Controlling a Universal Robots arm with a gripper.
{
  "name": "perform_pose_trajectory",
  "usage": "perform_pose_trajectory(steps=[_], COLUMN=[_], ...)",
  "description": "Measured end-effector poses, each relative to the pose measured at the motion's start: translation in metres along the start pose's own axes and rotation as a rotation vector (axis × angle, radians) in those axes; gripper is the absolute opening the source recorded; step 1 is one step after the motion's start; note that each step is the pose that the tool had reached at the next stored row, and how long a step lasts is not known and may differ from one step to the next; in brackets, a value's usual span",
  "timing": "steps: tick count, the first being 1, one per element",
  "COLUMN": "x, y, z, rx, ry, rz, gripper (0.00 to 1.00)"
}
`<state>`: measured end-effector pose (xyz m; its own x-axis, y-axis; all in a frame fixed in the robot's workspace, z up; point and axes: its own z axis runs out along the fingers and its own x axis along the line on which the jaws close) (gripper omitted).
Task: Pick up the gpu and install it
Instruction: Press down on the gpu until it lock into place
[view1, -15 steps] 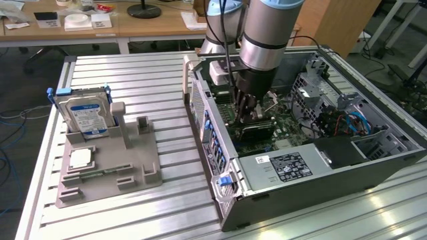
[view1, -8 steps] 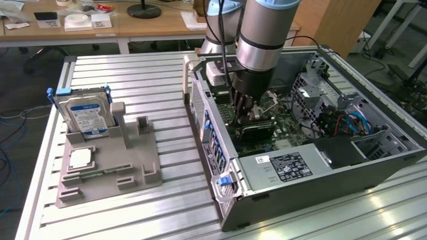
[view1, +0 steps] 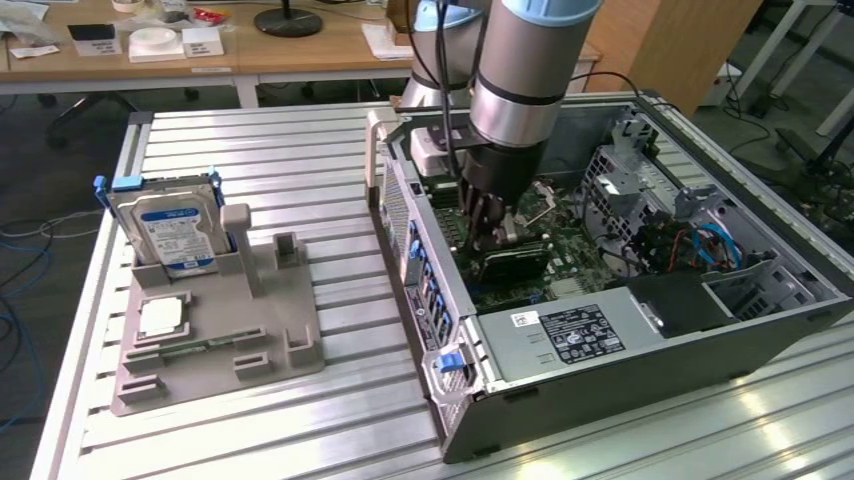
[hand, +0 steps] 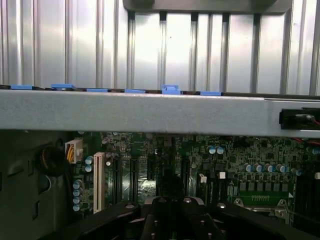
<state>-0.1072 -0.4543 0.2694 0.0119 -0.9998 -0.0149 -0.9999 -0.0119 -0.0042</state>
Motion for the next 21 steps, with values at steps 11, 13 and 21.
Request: perform_pose_trajectory(steps=[11, 13, 21], x=[0.0000, -0.0002, 0.0000], y=[0.0003, 0.0002, -0.0031], z=[0.0105, 0.0091, 0.0013], rx=[-0.0016, -0.0010, -0.0007], ry=[0.0019, 0.0005, -0.0004], rz=[0.000, 0.000, 0.000], gripper=[0.11, 0.11, 0.11])
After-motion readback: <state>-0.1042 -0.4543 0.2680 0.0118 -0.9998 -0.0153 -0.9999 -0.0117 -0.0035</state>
